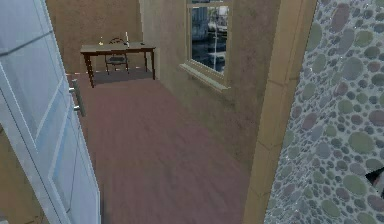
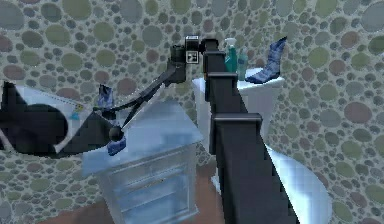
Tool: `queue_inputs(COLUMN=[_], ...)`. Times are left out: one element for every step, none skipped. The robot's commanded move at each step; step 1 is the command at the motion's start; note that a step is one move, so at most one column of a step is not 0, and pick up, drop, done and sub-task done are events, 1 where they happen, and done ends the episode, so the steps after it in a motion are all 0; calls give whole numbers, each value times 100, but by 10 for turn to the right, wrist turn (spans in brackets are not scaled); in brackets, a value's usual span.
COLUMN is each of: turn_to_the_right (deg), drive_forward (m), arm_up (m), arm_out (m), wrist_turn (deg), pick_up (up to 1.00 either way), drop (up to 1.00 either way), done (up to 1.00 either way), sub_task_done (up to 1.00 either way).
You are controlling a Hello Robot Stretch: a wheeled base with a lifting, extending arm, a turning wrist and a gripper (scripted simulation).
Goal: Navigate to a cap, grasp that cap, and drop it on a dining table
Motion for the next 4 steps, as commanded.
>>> queue_inputs(turn_to_the_right=[0,0,-450,-450], drive_forward=[0,0,0,0], arm_up=[0,0,0,0], arm_out=[0,-42,0,0], wrist_turn=[-90,0,0,0], pick_up=[0,0,0,0], drop=[0,0,0,0], done=[0,0,0,0], sub_task_done=[0,0,0,0])
